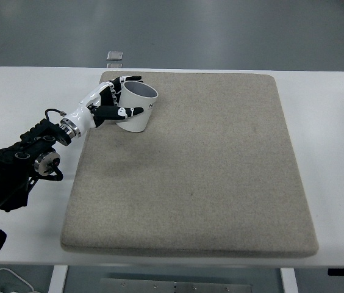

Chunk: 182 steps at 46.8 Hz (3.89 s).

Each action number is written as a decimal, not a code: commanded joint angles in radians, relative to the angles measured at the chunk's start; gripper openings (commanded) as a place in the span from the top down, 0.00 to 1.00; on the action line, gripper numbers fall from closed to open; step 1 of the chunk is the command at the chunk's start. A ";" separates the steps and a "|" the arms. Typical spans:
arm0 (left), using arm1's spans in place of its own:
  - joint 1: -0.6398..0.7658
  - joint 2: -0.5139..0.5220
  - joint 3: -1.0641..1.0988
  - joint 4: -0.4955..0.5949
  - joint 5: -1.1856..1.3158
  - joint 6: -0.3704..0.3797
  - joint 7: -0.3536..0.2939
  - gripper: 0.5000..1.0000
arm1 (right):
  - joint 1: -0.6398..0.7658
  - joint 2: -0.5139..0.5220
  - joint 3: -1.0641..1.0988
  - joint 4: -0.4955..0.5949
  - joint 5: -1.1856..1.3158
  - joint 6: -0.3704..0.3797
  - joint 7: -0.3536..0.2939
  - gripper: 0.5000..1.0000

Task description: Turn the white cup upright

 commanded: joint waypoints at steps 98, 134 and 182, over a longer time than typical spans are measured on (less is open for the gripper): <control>-0.125 0.066 -0.094 -0.060 -0.122 -0.056 -0.001 0.01 | -0.001 0.000 -0.001 0.004 -0.003 0.000 0.000 0.14; -0.232 0.000 -0.105 -0.005 -0.610 0.104 0.079 0.02 | -0.001 0.000 -0.001 0.014 -0.003 0.002 0.000 0.14; -0.209 -0.080 -0.172 0.129 -0.907 0.194 0.475 0.01 | -0.001 0.000 0.000 0.014 -0.001 0.002 0.000 0.14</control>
